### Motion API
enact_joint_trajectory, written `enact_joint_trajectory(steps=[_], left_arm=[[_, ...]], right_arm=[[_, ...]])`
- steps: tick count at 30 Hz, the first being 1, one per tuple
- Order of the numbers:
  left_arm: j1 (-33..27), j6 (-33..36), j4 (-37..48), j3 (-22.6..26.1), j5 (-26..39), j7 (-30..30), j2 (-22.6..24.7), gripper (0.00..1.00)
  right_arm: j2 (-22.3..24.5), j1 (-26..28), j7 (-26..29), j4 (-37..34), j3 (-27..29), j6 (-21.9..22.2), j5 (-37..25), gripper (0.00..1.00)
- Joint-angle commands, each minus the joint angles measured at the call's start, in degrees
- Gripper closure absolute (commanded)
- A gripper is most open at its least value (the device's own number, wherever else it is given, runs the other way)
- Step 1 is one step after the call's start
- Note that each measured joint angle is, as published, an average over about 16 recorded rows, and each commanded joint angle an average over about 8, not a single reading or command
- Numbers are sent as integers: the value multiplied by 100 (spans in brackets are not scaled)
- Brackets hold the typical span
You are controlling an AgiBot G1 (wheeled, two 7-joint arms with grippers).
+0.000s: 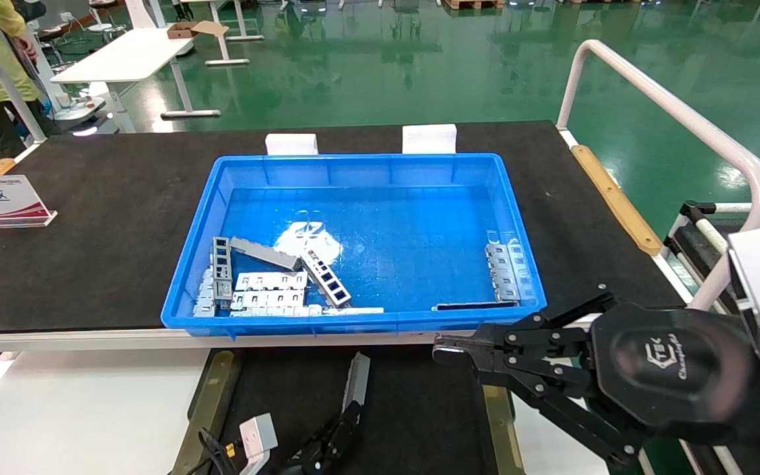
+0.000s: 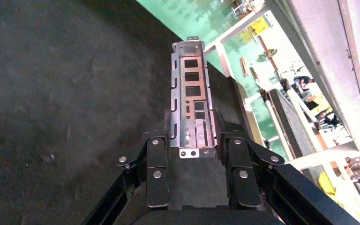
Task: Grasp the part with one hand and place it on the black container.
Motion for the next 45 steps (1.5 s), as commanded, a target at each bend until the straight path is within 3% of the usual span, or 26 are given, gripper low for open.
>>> enact_joint_trajectory(steps=[1, 6, 8, 9, 15, 17, 34, 45], left_arm=[[34, -55, -50, 91, -133, 34, -1, 100], [67, -205, -141, 240, -466, 183, -4, 100], [76, -260, -171, 289, -599, 260, -4, 94], [80, -286, -186, 313, -665, 300, -4, 84], [90, -389, -246, 462, -1038, 559, -4, 10], [89, -407, -255, 515, -1156, 645, -5, 0], [24, -341, -188, 1019, -1932, 1166, -36, 0], [-134, 362, 51, 1440, -1673, 1384, -301, 0]], right_arm=[[0, 0, 0, 0, -1, 0, 0, 100], [1, 0, -1, 0, -2, 1, 1, 100], [1, 1, -1, 0, -3, 1, 2, 93], [1, 1, -2, 0, -3, 1, 2, 84], [2, 1, -2, 0, -5, 2, 3, 12], [2, 1, -3, 0, -6, 2, 4, 0], [4, 2, -5, 0, -11, 5, 7, 0], [6, 3, -7, 0, -14, 6, 10, 0]])
